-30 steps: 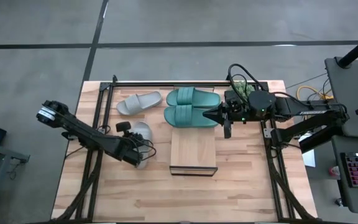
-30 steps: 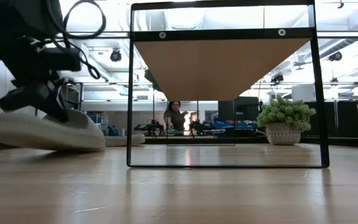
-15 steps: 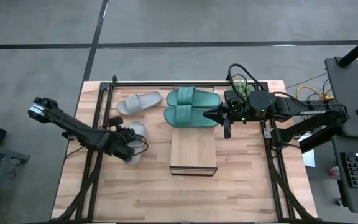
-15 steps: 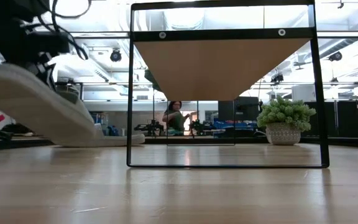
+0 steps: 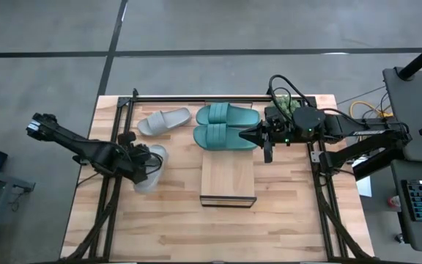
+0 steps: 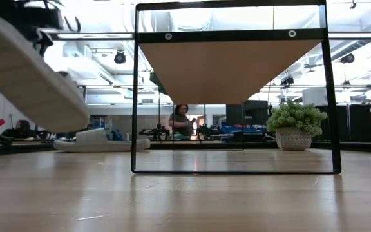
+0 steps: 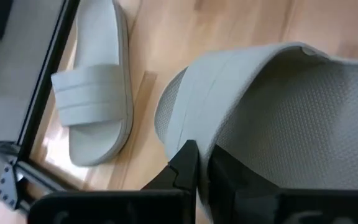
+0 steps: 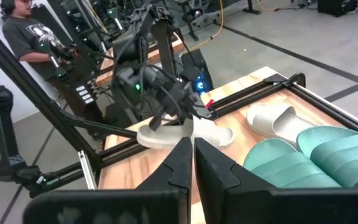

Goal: Pick and place slides into the shelf
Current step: Put the bottom gray slide on the shelf

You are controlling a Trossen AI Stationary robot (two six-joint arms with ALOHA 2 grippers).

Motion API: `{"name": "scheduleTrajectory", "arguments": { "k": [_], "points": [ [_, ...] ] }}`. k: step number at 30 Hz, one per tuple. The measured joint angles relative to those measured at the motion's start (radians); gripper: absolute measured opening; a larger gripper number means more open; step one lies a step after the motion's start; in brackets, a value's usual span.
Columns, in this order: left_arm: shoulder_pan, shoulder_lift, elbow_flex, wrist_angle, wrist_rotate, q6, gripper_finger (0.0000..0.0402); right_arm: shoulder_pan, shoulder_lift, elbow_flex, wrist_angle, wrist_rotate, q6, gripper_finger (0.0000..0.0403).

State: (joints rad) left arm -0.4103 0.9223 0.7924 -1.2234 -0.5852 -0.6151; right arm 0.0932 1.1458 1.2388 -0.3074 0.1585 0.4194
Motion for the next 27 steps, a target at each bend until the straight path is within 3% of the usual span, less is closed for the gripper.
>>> {"name": "scheduleTrajectory", "arguments": {
  "k": [17, 27],
  "points": [
    [0.000, -0.181, 0.142, 0.001, 0.090, 0.023, 0.0000, 0.000, 0.000, 0.000, 0.042, 0.000, 0.052, 0.0009],
    [0.000, -0.267, 0.187, 0.055, 0.094, 0.031, 0.0000, 0.000, 0.000, 0.000, 0.059, 0.000, 0.052, 0.0009]
  ]
}}
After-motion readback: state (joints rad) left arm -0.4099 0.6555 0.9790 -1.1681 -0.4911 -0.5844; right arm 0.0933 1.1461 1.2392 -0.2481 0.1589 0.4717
